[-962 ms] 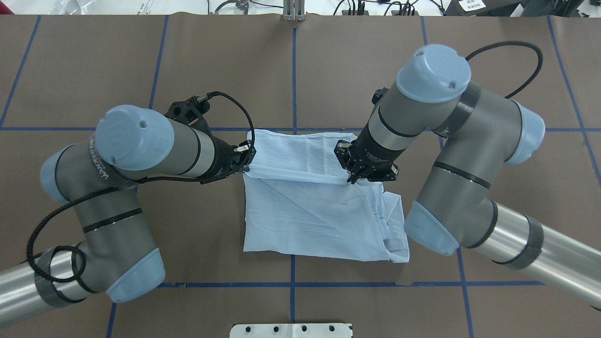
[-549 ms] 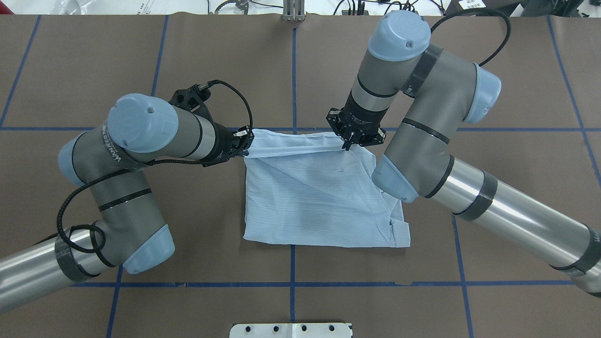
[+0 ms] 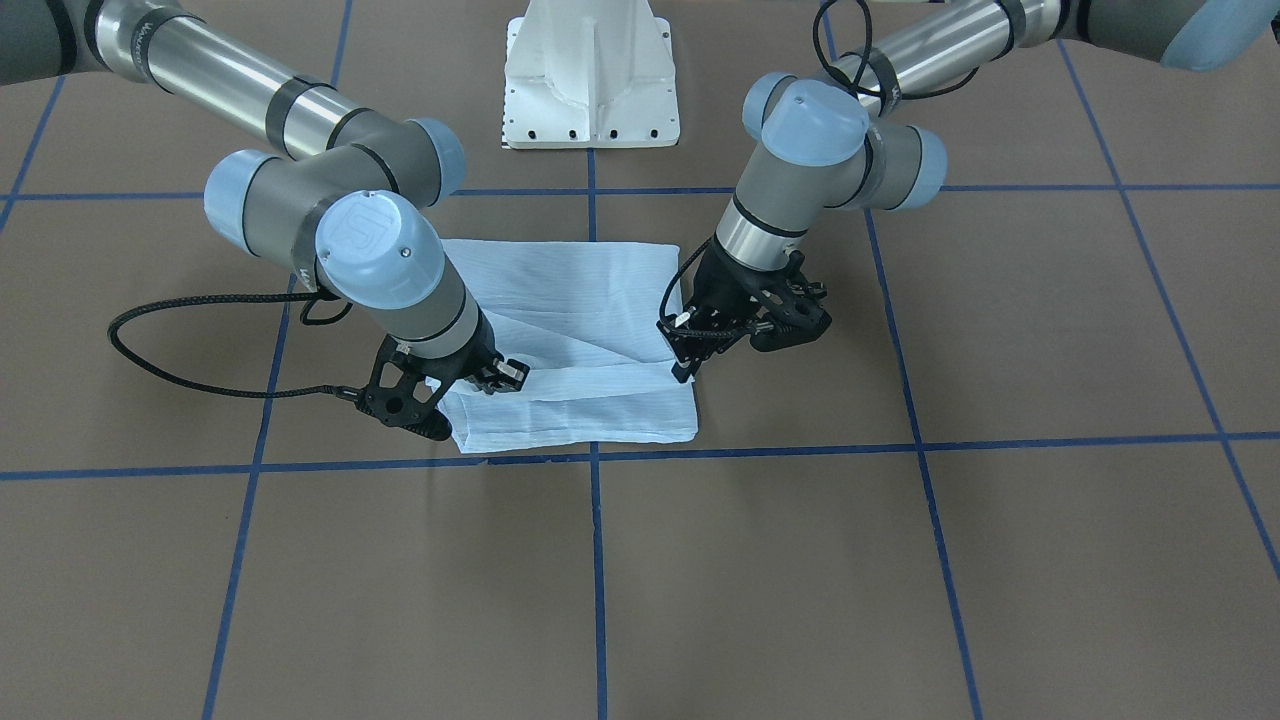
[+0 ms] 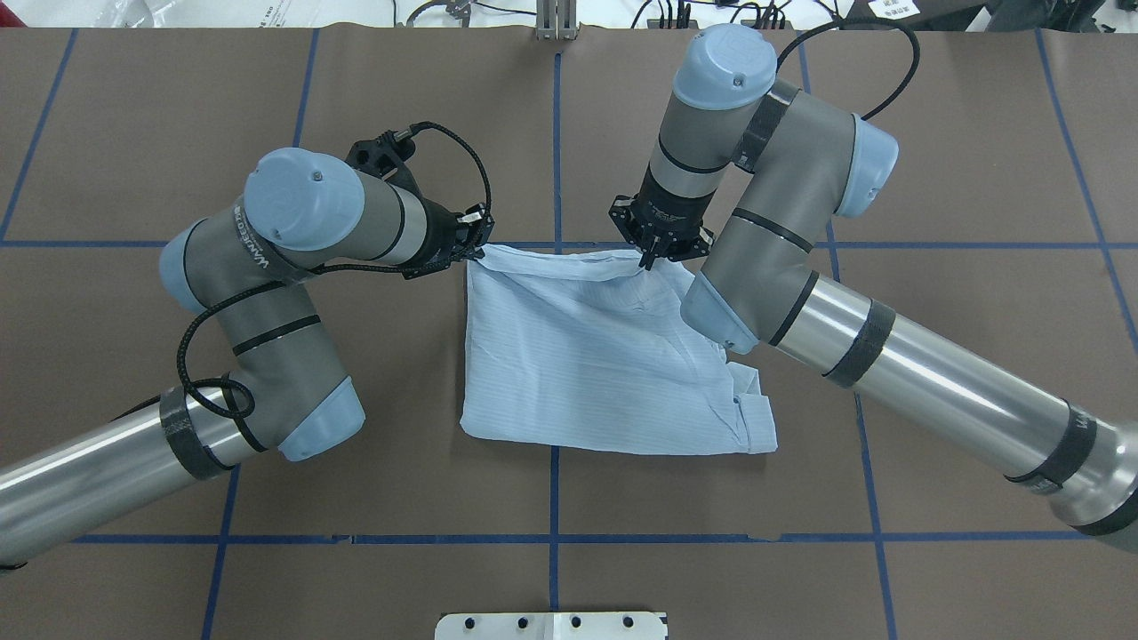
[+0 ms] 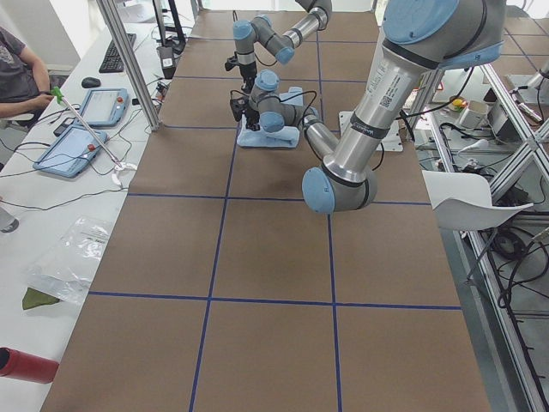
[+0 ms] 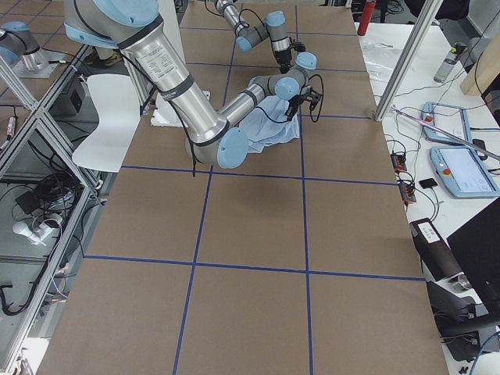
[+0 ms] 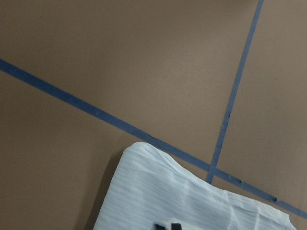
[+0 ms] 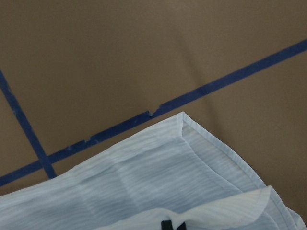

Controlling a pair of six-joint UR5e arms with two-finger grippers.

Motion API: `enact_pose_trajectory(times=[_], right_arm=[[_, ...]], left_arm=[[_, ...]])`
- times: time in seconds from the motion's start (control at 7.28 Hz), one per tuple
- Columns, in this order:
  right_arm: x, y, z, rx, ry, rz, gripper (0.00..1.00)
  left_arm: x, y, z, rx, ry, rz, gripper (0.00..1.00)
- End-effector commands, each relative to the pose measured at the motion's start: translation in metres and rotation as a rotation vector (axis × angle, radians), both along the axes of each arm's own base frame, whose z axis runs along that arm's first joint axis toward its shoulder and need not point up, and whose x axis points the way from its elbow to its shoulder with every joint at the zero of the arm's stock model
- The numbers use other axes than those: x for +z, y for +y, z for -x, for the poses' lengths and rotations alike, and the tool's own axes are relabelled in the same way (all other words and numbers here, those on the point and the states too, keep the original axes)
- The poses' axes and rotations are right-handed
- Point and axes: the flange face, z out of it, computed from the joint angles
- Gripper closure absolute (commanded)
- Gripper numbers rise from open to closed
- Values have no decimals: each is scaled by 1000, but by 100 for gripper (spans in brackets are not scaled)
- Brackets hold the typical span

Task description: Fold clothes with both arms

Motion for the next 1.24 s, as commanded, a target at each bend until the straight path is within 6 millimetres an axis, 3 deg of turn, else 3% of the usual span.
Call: enact_pose_trajectory(times=[0.0, 0.14, 0.27, 0.69, 0.82, 0.96, 1.1], right_arm=[[6, -5, 4, 0, -1, 0, 100], [7, -3, 5, -2, -1, -4, 29], [-2, -5, 7, 6, -7, -25, 0], [-4, -9, 3, 15, -51, -64, 0], [5, 0, 7, 11, -48, -75, 0], [-1, 20, 19, -1, -48, -107, 0], [2, 64, 36, -42, -50, -137, 0]], left_arm=[[8, -6, -3, -2, -7, -5, 100], [9, -7, -3, -6, -9, -2, 72], [10, -7, -4, -4, -10, -1, 3], [11, -15, 6, -17, -16, 2, 0], [13, -16, 9, -18, -19, 4, 0], [14, -17, 14, -11, -18, 9, 0], [22, -23, 26, 3, -15, 30, 0]])
